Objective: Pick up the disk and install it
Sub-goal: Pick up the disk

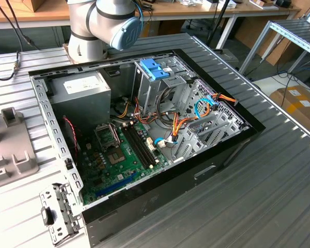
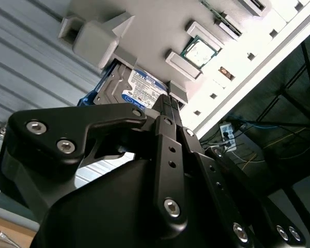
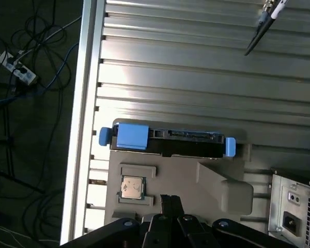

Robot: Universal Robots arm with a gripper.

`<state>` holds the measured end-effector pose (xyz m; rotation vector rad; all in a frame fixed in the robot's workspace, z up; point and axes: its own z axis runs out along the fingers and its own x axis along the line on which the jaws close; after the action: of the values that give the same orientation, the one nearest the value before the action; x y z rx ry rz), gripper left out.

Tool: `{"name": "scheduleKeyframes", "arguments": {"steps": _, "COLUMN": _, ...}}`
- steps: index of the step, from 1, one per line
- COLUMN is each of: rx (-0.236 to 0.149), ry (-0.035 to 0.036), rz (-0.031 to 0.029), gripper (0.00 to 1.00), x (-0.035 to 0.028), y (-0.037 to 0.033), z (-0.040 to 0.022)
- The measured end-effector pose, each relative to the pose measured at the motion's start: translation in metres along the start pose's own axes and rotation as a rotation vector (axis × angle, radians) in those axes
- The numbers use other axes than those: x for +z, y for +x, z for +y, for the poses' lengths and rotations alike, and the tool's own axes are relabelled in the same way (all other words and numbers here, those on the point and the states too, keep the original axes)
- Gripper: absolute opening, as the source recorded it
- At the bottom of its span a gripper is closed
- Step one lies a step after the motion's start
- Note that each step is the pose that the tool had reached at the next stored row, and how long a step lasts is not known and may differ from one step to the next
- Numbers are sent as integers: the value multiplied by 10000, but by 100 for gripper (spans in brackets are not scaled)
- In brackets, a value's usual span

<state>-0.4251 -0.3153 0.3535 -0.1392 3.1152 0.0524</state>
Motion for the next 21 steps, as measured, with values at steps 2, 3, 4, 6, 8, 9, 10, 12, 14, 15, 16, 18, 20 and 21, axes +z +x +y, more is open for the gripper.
{"name": "scheduleKeyframes", "arguments": {"steps": 2, "rx": -127, "ry": -3, "rz": 5, "gripper": 11, "x": 0, "y": 0, "z": 0}}
{"name": "scheduleKeyframes", "arguments": {"steps": 3, "rx": -214, "ry": -5, "rz": 7, "gripper": 11, "x": 0, "y": 0, "z": 0}}
{"name": "scheduleKeyframes", "arguments": {"steps": 4, "rx": -264, "ry": -7, "rz": 8, "gripper": 11, "x": 0, "y": 0, "z": 0}}
{"name": "scheduleKeyframes", "arguments": {"steps": 6, "rx": -418, "ry": -10, "rz": 14, "gripper": 11, "x": 0, "y": 0, "z": 0}}
{"name": "scheduleKeyframes", "arguments": {"steps": 8, "rx": -514, "ry": -13, "rz": 17, "gripper": 11, "x": 0, "y": 0, "z": 0}}
{"name": "scheduleKeyframes", "arguments": {"steps": 9, "rx": -564, "ry": -14, "rz": 19, "gripper": 11, "x": 0, "y": 0, "z": 0}}
{"name": "scheduleKeyframes", "arguments": {"steps": 10, "rx": -616, "ry": -15, "rz": 20, "gripper": 11, "x": 0, "y": 0, "z": 0}}
{"name": "scheduleKeyframes", "arguments": {"steps": 12, "rx": -762, "ry": -19, "rz": 25, "gripper": 11, "x": 0, "y": 0, "z": 0}}
{"name": "scheduleKeyframes", "arguments": {"steps": 14, "rx": -951, "ry": -23, "rz": 31, "gripper": 11, "x": 0, "y": 0, "z": 0}}
{"name": "scheduleKeyframes", "arguments": {"steps": 15, "rx": -1010, "ry": -25, "rz": 33, "gripper": 11, "x": 0, "y": 0, "z": 0}}
{"name": "scheduleKeyframes", "arguments": {"steps": 16, "rx": -1070, "ry": -26, "rz": 35, "gripper": 11, "x": 0, "y": 0, "z": 0}}
{"name": "scheduleKeyframes", "arguments": {"steps": 18, "rx": -1207, "ry": -30, "rz": 40, "gripper": 11, "x": 0, "y": 0, "z": 0}}
{"name": "scheduleKeyframes", "arguments": {"steps": 20, "rx": -1345, "ry": -33, "rz": 44, "gripper": 11, "x": 0, "y": 0, "z": 0}}
{"name": "scheduleKeyframes", "arguments": {"steps": 21, "rx": -1403, "ry": -34, "rz": 46, "gripper": 11, "x": 0, "y": 0, "z": 0}}
